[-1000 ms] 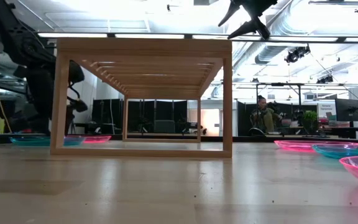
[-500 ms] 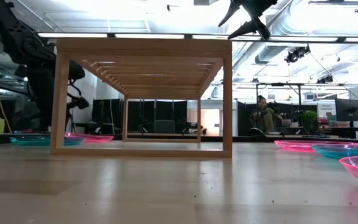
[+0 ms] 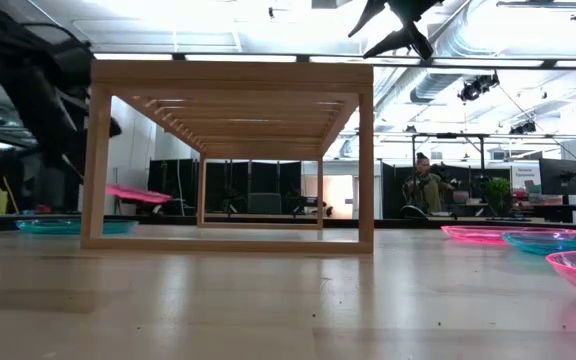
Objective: Place and stack plates onto a shelf
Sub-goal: Put the pink plate on the shelf
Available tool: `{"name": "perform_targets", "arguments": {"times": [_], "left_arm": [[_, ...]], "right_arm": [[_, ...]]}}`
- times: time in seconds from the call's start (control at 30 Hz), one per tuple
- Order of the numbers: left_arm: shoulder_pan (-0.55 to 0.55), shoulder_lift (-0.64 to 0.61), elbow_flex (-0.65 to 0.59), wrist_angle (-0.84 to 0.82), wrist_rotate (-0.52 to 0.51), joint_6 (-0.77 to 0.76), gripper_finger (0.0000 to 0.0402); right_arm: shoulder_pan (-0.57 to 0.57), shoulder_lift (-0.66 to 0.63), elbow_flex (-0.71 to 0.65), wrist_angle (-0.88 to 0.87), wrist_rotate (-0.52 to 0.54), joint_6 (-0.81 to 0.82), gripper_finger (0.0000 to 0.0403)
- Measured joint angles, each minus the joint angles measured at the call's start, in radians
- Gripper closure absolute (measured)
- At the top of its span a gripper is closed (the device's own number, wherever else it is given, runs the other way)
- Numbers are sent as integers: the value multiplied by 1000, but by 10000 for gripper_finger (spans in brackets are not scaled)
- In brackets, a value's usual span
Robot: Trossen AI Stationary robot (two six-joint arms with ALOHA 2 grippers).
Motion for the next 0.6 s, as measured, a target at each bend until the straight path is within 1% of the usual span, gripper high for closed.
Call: {"name": "perform_targets", "arguments": {"times": [0.07,0.17,0.23,0.3,0.43,0.5,0.6], "left_arm": [[0,-79,0,-31,1,-12,401],[0,-186,10,-31,-3,-37,401],[0,-241,38,-4,-17,-35,401],[0,-275,75,53,-21,-2,401],[-4,-281,179,160,3,79,401],[-22,-255,243,187,26,114,401],[-77,-187,340,202,72,170,401]], "right_arm": [[1,0,0,0,2,0,199],[0,0,0,0,2,0,198],[0,0,0,0,2,0,198],[0,0,0,0,2,-7,199],[0,0,0,0,2,-8,199],[0,0,0,1,2,-8,199],[0,0,0,14,2,-28,198]]}}
